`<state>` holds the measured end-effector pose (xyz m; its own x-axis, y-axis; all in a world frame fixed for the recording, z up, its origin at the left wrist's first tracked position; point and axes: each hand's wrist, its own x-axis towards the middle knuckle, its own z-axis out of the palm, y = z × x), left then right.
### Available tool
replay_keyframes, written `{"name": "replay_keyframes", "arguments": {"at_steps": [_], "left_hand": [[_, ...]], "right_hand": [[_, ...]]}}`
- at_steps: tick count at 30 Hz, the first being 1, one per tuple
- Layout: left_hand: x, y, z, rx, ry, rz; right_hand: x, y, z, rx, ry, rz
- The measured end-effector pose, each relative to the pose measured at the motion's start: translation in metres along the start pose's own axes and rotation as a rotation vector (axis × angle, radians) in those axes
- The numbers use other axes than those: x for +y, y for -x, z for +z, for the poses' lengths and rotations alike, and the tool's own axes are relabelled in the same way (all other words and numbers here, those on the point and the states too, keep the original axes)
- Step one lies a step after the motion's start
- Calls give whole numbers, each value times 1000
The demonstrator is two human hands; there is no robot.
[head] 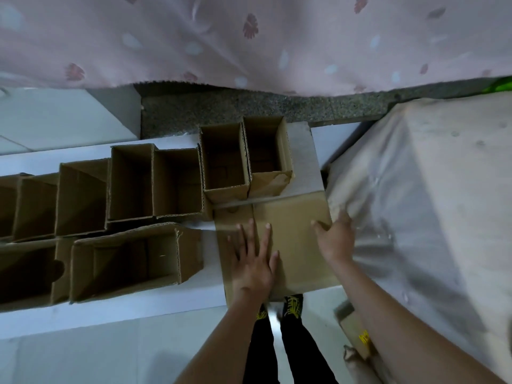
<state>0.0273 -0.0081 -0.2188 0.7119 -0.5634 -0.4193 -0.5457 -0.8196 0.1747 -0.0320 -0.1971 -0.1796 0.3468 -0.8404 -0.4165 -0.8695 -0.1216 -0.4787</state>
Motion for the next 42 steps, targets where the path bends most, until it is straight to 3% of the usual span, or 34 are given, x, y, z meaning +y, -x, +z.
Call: {"name": "replay_keyframes", "arguments": {"at_steps": [2, 9, 17, 22, 28, 33, 35, 38, 42], "left_hand": [[6, 3, -3, -29, 9, -1], [13, 15, -27, -149, 111, 27], [31, 47, -71, -215, 342, -17], [57, 70, -101, -203, 559, -62], [103, 95, -154, -180, 1090, -214], [140, 114, -208, -392, 1577, -445], [149, 117, -227, -406, 1804, -494], [157, 117, -247, -286, 2111, -535], [145, 124, -247, -34, 2273, -555]], "right_hand": [[-6, -7, -7, -125, -70, 113], [-9, -6, -34, -161, -129, 232], [-27, 34, -86, -231, -219, 141], [-59, 75, -141, -111, -197, 21], [-92, 130, -228, 90, -186, -172], [-112, 160, -272, 219, -248, -375], [-119, 162, -281, 217, -313, -402], [-121, 161, -286, 168, -444, -391], [-111, 152, -282, 79, -636, -352]]}}
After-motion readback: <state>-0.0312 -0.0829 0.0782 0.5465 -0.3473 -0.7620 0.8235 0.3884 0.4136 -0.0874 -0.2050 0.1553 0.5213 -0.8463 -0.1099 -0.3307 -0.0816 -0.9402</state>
